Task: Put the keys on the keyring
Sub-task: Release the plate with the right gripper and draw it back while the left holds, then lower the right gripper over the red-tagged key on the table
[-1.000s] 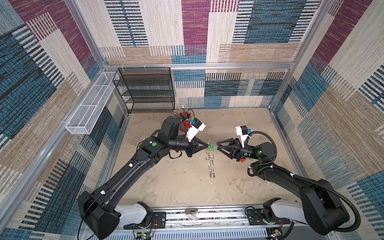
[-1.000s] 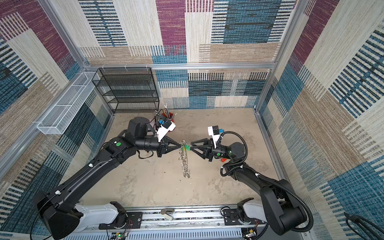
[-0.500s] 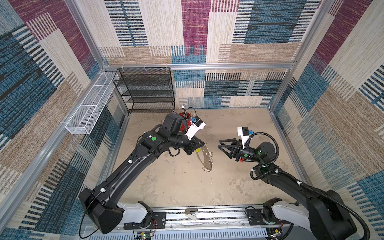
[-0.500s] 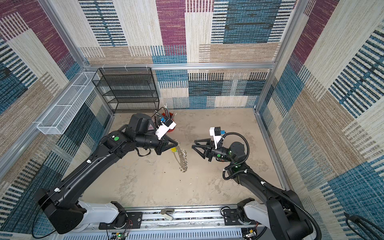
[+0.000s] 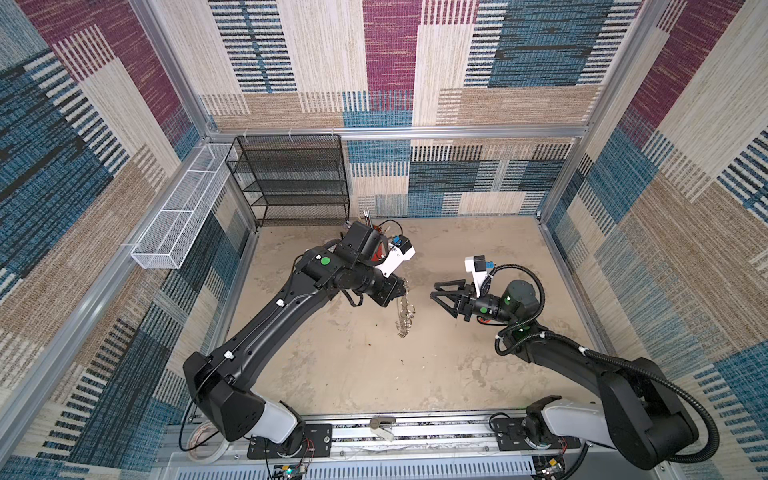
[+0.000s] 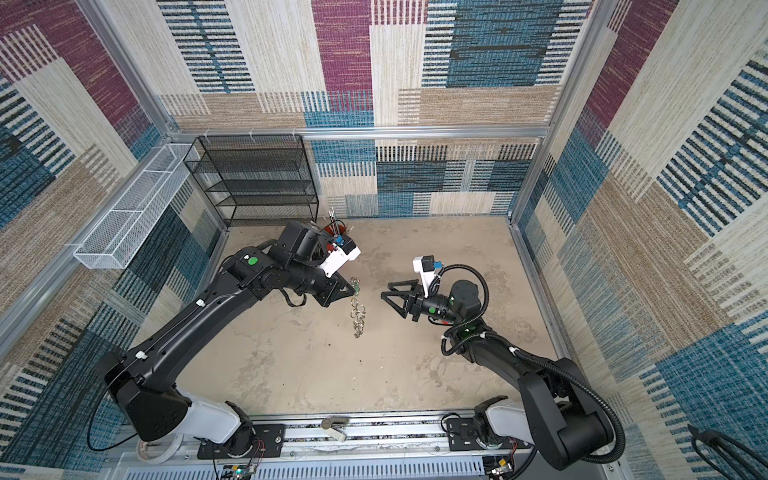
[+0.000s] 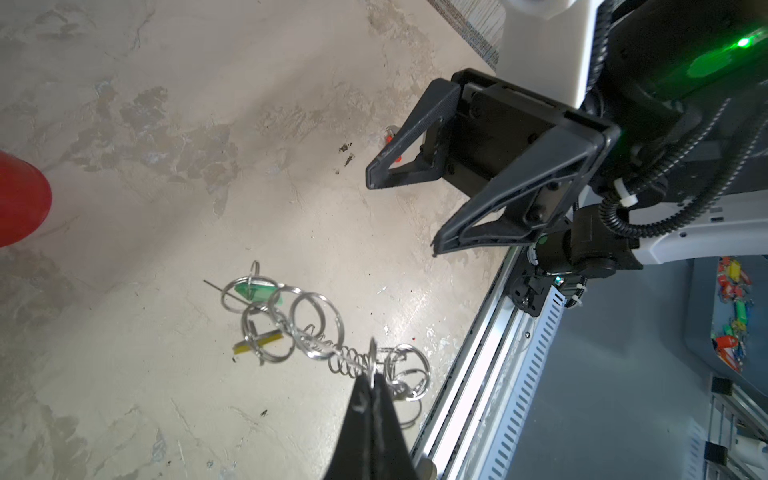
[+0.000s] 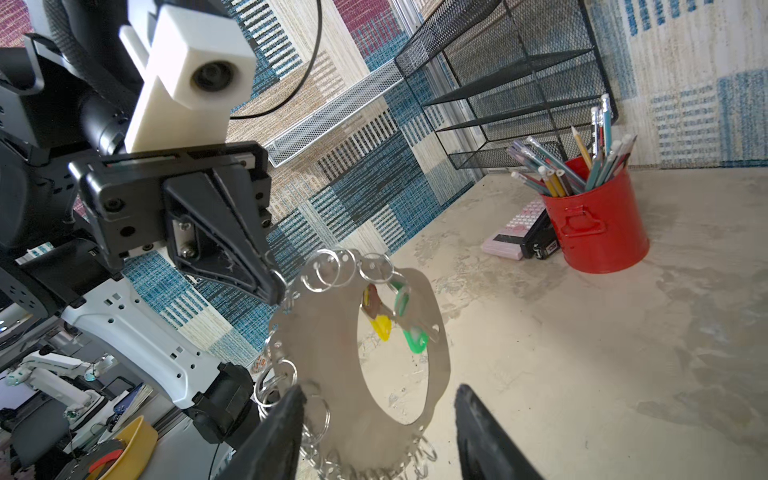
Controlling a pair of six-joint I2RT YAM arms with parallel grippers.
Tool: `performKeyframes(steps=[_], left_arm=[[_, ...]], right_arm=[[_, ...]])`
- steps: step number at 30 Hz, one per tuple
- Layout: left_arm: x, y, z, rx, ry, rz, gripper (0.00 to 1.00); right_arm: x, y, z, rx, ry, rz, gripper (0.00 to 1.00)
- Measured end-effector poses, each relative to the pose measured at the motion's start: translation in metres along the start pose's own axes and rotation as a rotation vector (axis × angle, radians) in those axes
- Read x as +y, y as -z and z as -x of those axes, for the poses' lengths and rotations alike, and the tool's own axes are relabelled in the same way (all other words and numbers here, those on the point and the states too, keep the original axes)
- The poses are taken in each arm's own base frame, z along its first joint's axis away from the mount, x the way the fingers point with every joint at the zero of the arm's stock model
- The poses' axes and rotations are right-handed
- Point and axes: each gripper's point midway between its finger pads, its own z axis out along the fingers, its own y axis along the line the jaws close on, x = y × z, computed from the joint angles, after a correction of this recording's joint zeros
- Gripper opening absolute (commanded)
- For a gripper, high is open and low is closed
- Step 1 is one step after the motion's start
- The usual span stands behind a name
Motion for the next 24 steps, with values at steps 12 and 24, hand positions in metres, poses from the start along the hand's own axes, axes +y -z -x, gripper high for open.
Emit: performKeyframes(steps=[12, 24], left_arm=[[0.009, -0.023, -0.033, 0.024, 0.029, 0.000, 0.00], [0.006, -0.031, -0.035, -0.017, 0.044, -0.035, 0.00]], right_arm=[[-0.044, 0.017, 0.018, -0.045, -0.061, -0.322, 0.62], [-0.173, 0.131, -0.045, 0.080, -0.326, -1.053, 0.60]])
